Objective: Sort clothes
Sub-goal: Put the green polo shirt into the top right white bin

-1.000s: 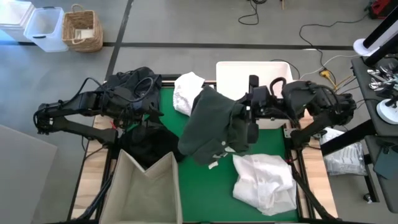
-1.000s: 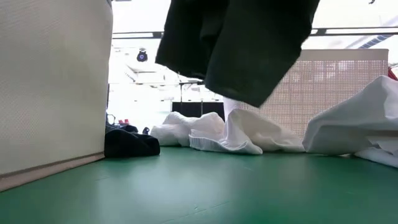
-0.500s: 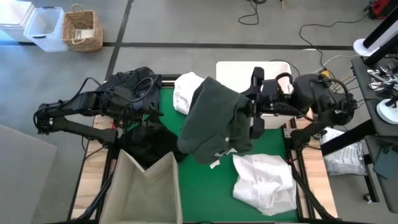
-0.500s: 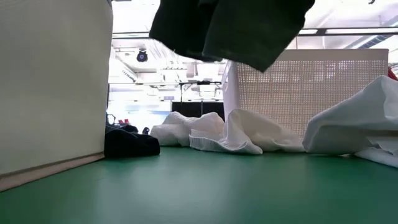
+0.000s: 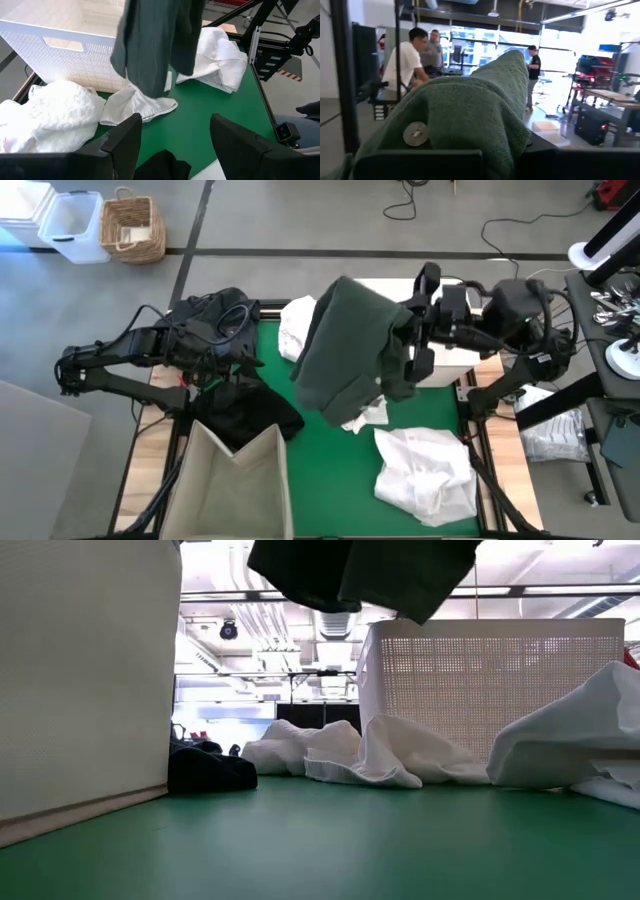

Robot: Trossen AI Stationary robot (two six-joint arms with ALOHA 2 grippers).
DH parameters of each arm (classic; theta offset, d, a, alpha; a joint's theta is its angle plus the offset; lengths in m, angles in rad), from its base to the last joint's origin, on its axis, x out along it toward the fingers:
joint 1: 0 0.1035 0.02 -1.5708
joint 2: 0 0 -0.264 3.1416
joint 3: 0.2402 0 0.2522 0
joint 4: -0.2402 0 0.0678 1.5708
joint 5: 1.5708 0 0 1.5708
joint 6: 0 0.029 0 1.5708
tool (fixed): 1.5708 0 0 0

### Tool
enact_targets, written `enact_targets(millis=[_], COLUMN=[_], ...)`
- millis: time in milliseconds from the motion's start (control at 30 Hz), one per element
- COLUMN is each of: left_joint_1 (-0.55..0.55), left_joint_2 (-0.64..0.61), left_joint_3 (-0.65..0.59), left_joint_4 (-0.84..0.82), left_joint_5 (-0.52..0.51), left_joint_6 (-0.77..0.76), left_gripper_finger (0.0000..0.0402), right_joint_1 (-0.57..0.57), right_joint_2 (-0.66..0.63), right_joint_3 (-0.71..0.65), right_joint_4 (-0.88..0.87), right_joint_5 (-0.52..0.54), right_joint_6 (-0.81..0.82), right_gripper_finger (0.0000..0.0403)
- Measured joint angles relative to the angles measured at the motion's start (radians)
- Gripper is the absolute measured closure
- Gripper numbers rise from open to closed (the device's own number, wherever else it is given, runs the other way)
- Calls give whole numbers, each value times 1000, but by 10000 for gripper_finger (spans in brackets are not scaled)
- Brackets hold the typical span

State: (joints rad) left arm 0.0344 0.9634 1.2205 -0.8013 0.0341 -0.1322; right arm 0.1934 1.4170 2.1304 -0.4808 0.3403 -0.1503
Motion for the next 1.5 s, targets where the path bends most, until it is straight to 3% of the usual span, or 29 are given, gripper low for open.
enact_targets(millis=[467, 900, 1133, 1500], left_joint_1=[0, 0, 0, 0], left_joint_2=[0, 0, 0, 0], left_joint_3=[0, 0, 0, 0], left_joint_4=[0, 0, 0, 0], left_joint_5=[0, 0, 0, 0], left_joint_6=[0, 0, 0, 0], left_gripper_finger=[188, 188, 188, 188], right_joint_1=[-63, -68, -114, -184], right_joint_2=[-1, -2, -2, -1], right_joint_3=[125, 186, 193, 193], right_joint_4=[0, 27, 27, 7], right_joint_5=[0, 157, 164, 474], right_joint_6=[-35, -265, -321, -634], right_gripper_finger=[390, 390, 390, 390])
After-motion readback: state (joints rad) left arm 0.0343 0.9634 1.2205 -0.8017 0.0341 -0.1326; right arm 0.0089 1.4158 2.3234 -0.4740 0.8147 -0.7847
